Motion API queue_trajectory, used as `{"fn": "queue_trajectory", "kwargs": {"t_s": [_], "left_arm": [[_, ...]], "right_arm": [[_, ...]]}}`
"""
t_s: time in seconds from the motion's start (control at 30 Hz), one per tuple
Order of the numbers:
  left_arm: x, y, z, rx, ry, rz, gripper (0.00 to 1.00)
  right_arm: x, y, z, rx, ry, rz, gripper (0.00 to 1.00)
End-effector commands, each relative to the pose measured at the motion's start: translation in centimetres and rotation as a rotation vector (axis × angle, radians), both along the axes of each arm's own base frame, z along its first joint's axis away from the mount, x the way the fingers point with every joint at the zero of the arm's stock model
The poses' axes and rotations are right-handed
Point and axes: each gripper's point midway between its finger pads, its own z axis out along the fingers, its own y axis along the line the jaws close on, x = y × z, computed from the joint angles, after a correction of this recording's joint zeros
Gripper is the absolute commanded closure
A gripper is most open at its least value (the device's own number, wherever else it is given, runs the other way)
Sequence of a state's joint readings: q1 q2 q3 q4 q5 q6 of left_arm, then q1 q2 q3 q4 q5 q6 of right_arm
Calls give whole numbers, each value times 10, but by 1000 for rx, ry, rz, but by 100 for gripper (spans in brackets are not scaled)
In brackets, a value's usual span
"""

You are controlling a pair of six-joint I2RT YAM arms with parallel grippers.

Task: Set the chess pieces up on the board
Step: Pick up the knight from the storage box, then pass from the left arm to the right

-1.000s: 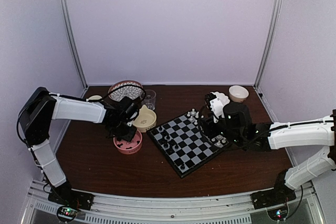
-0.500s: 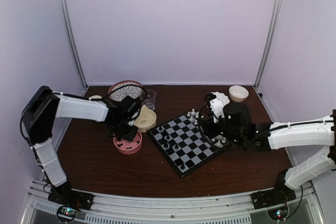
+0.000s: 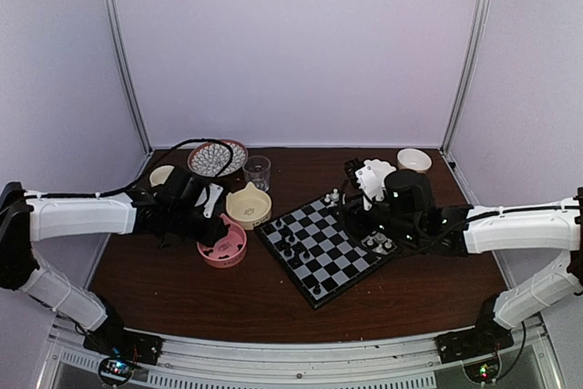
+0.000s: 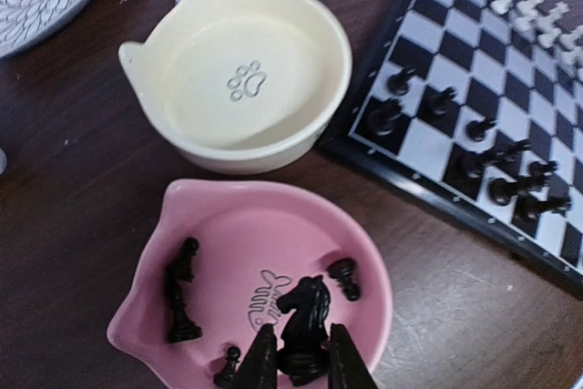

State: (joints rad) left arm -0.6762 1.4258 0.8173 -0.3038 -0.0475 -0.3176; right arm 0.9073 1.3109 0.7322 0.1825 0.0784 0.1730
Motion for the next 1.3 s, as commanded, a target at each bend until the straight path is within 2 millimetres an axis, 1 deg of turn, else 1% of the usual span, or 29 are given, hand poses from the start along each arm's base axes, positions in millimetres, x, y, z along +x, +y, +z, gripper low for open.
{"fn": "queue_trajectory", "kwargs": {"t_s": [0.0, 0.07, 0.1, 0.2, 0.3, 0.37, 0.4, 0.47, 0.57, 0.63, 0.8, 0.9, 1.03, 1.27], "left_arm": [[-12, -37, 45, -211, -157, -193, 86], [-20, -44, 59, -268, -207, -244, 85], [-27, -45, 61, -286, -210, -270, 86], [-36, -54, 83, -358, -289, -331, 85], [-49, -62, 89, -375, -328, -386, 85], [-57, -71, 90, -348, -365, -422, 85], [-58, -74, 89, -314, -398, -421, 85], [-66, -84, 88, -258, -459, -454, 86], [-61, -87, 87, -151, -571, -407, 87], [-61, -90, 86, -97, -619, -414, 87], [-62, -94, 85, -41, -668, -418, 88], [-62, -96, 83, -26, -676, -423, 88], [-66, -102, 81, -9, -696, -444, 88], [-70, -107, 80, 15, -727, -466, 89]], "right_arm": [[-21, 41, 16, 122, 79, 214, 48], [-31, 53, 19, 160, 108, 292, 48], [-35, 58, 19, 175, 121, 324, 48], [-47, 73, 20, 210, 172, 418, 48], [-53, 86, 15, 241, 233, 473, 48], [-55, 95, 13, 260, 267, 494, 48], [-55, 99, 10, 266, 291, 492, 48], [-54, 105, 4, 271, 323, 488, 49], [-53, 112, -1, 286, 374, 486, 49], [-54, 117, 1, 303, 403, 495, 49], [-58, 128, 1, 335, 466, 538, 51], [-61, 137, -3, 345, 507, 563, 52], [-56, 143, -11, 346, 549, 549, 54], [-54, 150, -12, 360, 588, 543, 58]]}}
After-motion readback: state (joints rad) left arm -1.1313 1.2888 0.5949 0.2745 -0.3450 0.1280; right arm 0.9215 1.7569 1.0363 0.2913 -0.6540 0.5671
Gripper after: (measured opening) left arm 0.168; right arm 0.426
